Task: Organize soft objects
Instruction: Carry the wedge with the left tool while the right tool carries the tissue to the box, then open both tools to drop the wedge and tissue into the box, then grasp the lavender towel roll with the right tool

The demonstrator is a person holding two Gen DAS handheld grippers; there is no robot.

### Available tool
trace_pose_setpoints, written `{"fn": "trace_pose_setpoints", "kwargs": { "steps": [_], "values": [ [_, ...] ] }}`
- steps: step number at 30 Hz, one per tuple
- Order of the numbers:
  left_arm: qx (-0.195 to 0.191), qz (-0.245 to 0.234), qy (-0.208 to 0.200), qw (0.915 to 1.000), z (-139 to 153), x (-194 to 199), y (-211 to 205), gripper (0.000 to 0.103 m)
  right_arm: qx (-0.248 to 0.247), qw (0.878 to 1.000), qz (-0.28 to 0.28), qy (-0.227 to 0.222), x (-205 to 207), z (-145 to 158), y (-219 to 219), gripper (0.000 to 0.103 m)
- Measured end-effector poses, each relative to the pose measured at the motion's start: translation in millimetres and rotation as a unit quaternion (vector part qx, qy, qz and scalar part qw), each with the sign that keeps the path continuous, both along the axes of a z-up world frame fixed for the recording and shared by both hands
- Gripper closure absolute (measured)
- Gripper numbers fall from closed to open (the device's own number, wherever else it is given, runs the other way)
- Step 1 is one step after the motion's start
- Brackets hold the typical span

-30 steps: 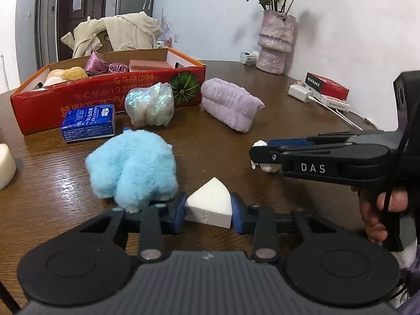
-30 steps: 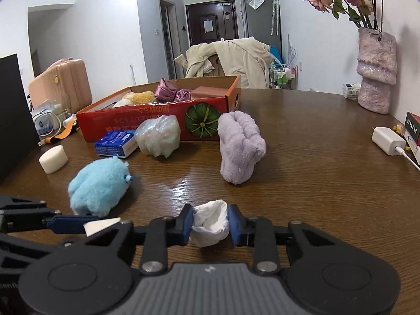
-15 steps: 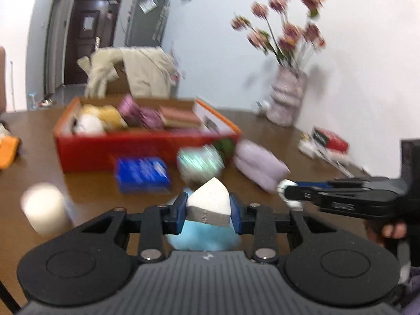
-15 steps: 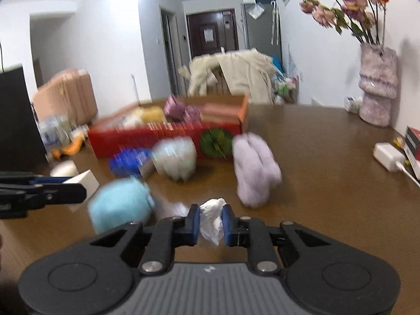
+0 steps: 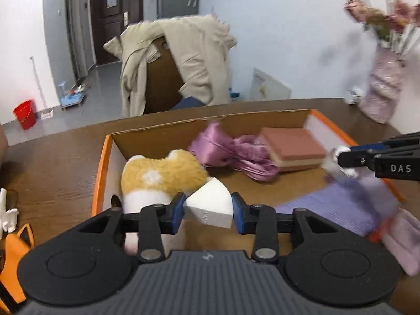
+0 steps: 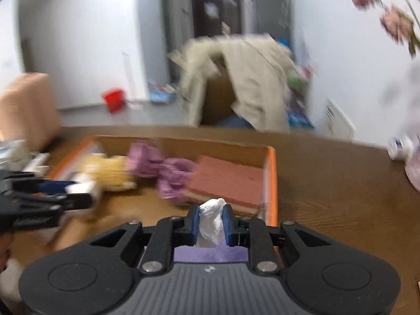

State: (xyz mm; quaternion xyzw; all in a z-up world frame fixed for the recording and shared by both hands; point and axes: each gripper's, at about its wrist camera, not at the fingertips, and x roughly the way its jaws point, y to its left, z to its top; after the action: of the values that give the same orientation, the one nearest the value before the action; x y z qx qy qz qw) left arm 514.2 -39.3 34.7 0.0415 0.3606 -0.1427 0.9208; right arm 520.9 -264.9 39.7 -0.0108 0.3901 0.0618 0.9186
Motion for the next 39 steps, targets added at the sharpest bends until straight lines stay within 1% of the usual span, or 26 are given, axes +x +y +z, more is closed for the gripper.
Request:
{"fn": "trace_pose_setpoints", "kwargs": {
  "steps": [1,2,4,5,6,8,9,11,14,16,18,20,21,22,24,25,27,29,31,33,34,35,37,39],
  "values": [
    [0.001,0.008,0.015,0.9999,-4.5,9.8,-0.9,0.061,-0.007,1.000,-0.011,0.006,8.6,-4.6,-0.1,0.078],
    [0.002,0.013,0.022,0.9997,-8.0,15.1,-1.9,0.056,-0.005,1.000,-0.021,0.011,13.1,-8.5,-2.1,0.073],
    [0.004,0.016,0.016,0.9997,-8.2,16.8,-1.4,0.052,0.011,1.000,-0.021,0.016,16.1,-9.0,-4.6,0.073],
    [0.001,0.013,0.011,0.9999,-7.5,11.5,-0.8,0.046,0.008,1.000,-0.023,0.008,13.0,-6.2,-4.3,0.071],
    [-0.002,0.011,0.005,0.9999,-4.7,8.1,0.1,0.038,0.001,1.000,-0.021,-0.003,8.6,-1.7,-3.4,0.066],
    [0.002,0.009,-0.006,0.9999,-0.2,0.4,4.5,0.036,-0.002,1.000,-0.019,-0.018,3.9,6.8,-5.2,0.060],
    [0.006,0.008,-0.013,0.9999,5.4,-4.0,5.9,0.036,-0.002,1.000,-0.018,-0.025,-1.2,12.7,-5.9,0.060],
    [-0.001,0.011,-0.022,0.9997,16.6,-7.7,9.5,0.036,-0.001,0.999,-0.011,-0.039,-5.5,25.8,-9.1,0.059],
    [-0.011,0.017,-0.047,0.9987,40.1,-23.3,18.0,0.033,-0.002,0.998,-0.006,-0.061,-18.9,45.7,-12.1,0.051],
    [-0.012,0.022,-0.064,0.9976,52.2,-36.8,23.0,0.032,-0.004,0.997,-0.003,-0.075,-34.2,55.5,-14.9,0.049],
    [-0.015,0.030,-0.082,0.9961,63.0,-61.4,30.9,0.031,-0.002,0.996,0.009,-0.089,-57.9,63.6,-19.4,0.046],
    [-0.014,0.034,-0.103,0.9940,71.2,-92.3,39.0,0.029,0.005,0.994,0.027,-0.109,-93.8,68.9,-23.6,0.041],
    [-0.016,0.034,-0.119,0.9922,74.9,-113.2,43.4,0.025,0.009,0.992,0.038,-0.119,-112.7,70.5,-24.7,0.037],
    [-0.021,0.031,-0.134,0.9902,77.7,-135.2,47.8,0.022,0.014,0.989,0.056,-0.133,-138.4,70.3,-26.4,0.035],
    [-0.028,0.030,-0.156,0.9868,79.9,-174.4,54.0,0.020,0.023,0.985,0.080,-0.152,-175.9,66.3,-28.6,0.023],
    [-0.025,0.029,-0.167,0.9852,79.1,-193.5,55.4,0.020,0.025,0.983,0.089,-0.160,-196.4,62.1,-29.0,0.022],
    [-0.023,0.041,-0.193,0.9801,72.1,-232.1,57.8,0.014,0.035,0.979,0.101,-0.172,-229.4,52.0,-29.7,0.021],
    [-0.019,0.063,-0.205,0.9766,63.0,-261.5,58.0,0.014,0.053,0.977,0.109,-0.176,-259.0,37.8,-30.5,0.019],
    [-0.025,0.073,-0.207,0.9753,49.1,-291.2,56.5,0.013,0.055,0.975,0.116,-0.181,-284.9,22.4,-28.3,0.019],
    [-0.023,0.076,-0.211,0.9742,33.9,-320.6,52.0,0.011,0.020,0.971,0.125,-0.201,-310.5,10.8,-25.1,0.019],
    [-0.027,0.077,-0.209,0.9745,26.9,-333.4,50.3,0.010,-0.006,0.970,0.123,-0.212,-327.2,5.0,-24.5,0.018],
    [-0.033,0.079,-0.202,0.9756,21.2,-341.1,50.1,0.010,-0.012,0.970,0.119,-0.212,-337.2,1.5,-25.8,0.018],
    [-0.035,0.077,-0.185,0.9791,12.9,-353.4,48.0,0.010,0.012,0.972,0.124,-0.201,-352.7,-6.4,-35.1,0.016],
    [-0.022,0.075,-0.178,0.9809,9.7,-355.6,45.8,0.010,0.016,0.974,0.129,-0.184,-356.4,-11.8,-41.4,0.016]
  ]
}}
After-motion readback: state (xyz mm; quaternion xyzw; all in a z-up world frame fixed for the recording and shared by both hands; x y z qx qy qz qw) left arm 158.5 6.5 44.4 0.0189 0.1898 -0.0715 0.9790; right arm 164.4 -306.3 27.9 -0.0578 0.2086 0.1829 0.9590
